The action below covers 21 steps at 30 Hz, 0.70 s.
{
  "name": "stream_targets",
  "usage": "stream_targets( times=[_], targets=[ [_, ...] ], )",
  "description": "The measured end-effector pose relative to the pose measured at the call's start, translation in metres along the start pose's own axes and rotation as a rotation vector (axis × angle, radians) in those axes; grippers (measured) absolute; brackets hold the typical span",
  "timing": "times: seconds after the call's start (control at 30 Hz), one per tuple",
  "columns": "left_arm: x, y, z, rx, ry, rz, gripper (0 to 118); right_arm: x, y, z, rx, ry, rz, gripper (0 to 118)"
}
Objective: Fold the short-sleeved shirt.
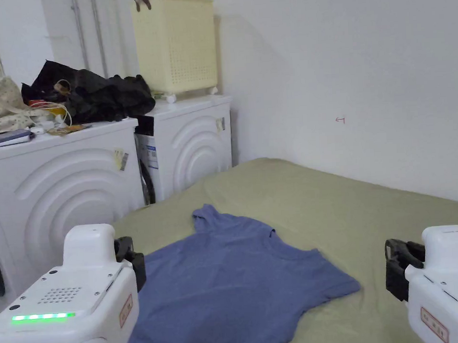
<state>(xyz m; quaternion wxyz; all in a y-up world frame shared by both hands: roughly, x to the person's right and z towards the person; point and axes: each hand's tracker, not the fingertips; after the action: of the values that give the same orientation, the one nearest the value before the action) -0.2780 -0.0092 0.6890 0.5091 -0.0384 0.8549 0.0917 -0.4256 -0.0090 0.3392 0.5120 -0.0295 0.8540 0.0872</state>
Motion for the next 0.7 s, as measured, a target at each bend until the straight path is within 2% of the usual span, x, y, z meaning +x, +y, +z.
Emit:
stream_targets(
  times=[0.13,0.3,0.47,0.53,0.57,0.63,0.67,0.7],
  targets=[
    [-0.006,-0.008,-0.009,-0.052,-0.060,-0.015,0,-0.007,-0.003,-0.010,-0.009,0.015,0.006,0],
    [0.009,-0.014,-0.044,-0.104,-0.122,-0.052,0,0.011,-0.007,-0.025,-0.046,0.003,0.016,0],
    [0.042,-0.002,-0.134,-0.217,-0.235,-0.127,0,0.054,-0.016,-0.030,-0.064,-0.061,0.050,0],
    [0.059,0.008,-0.188,-0.297,-0.352,-0.190,5,0.074,-0.021,-0.034,-0.083,-0.091,0.050,0],
    [0.069,0.012,-0.216,-0.370,-0.392,-0.232,25,0.084,-0.025,-0.037,-0.097,-0.101,0.049,0],
    [0.089,0.017,-0.273,-0.541,-0.561,-0.281,45,0.104,-0.036,-0.040,-0.127,-0.118,0.071,0],
    [0.100,0.015,-0.302,-0.653,-0.638,-0.282,71,0.114,-0.043,-0.043,-0.134,-0.110,0.084,0],
    [0.110,0.010,-0.323,-0.727,-0.666,-0.269,105,0.121,-0.049,-0.044,-0.133,-0.103,0.085,0]
  ],
)
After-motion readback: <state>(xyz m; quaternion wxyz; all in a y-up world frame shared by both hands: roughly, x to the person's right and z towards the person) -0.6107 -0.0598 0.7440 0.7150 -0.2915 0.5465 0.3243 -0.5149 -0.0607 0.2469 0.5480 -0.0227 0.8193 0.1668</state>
